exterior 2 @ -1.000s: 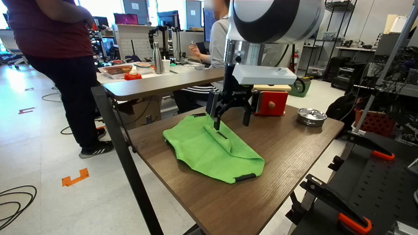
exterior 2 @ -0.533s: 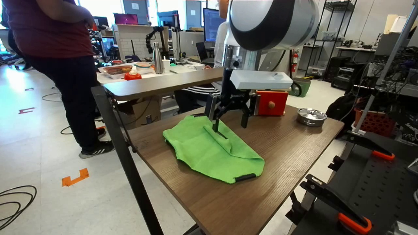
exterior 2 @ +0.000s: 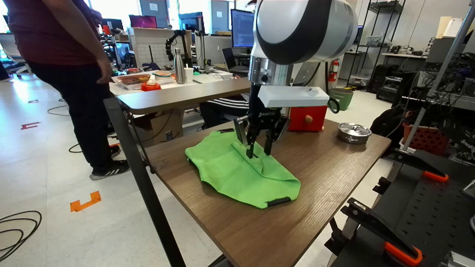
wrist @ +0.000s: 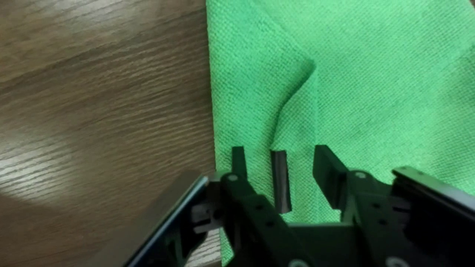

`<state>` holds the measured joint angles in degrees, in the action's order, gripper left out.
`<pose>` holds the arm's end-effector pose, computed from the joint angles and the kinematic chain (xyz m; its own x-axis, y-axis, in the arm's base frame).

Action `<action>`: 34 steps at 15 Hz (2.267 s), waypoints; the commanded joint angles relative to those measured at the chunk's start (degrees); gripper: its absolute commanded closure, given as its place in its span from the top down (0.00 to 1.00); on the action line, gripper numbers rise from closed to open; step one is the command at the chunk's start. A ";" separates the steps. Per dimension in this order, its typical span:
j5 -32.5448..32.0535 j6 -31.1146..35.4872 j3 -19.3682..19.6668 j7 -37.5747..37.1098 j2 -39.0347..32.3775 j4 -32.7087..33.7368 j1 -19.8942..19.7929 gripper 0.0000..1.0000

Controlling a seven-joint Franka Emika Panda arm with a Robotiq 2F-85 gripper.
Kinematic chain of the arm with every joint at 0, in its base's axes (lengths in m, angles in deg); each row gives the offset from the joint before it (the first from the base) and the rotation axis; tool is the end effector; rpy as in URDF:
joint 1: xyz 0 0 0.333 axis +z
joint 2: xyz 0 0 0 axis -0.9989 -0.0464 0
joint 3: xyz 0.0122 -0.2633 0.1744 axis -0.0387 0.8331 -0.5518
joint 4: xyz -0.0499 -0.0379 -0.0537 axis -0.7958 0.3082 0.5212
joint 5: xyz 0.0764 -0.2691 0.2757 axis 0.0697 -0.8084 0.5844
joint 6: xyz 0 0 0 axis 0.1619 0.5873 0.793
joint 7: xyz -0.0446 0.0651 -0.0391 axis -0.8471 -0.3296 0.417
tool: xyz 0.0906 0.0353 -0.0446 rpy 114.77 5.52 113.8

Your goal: Unfold the green towel

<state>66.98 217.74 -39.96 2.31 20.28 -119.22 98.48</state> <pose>0.5822 0.1254 0.1329 0.9745 -0.2242 0.0130 -0.2231 -0.9730 -0.0597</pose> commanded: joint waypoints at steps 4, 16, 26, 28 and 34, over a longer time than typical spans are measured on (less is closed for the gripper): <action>-0.67 -1.60 1.16 -0.20 -1.92 2.49 1.84 0.00; -0.66 -2.71 1.35 -0.08 -1.76 2.56 2.04 0.40; -0.93 -5.41 1.38 -0.03 -1.73 2.93 1.99 0.00; -1.04 -6.05 1.41 -0.06 -1.69 3.11 2.00 0.00; -0.52 -5.74 0.71 -0.78 2.15 1.07 2.63 0.00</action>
<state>66.81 213.10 -39.48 2.36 19.29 -116.91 99.90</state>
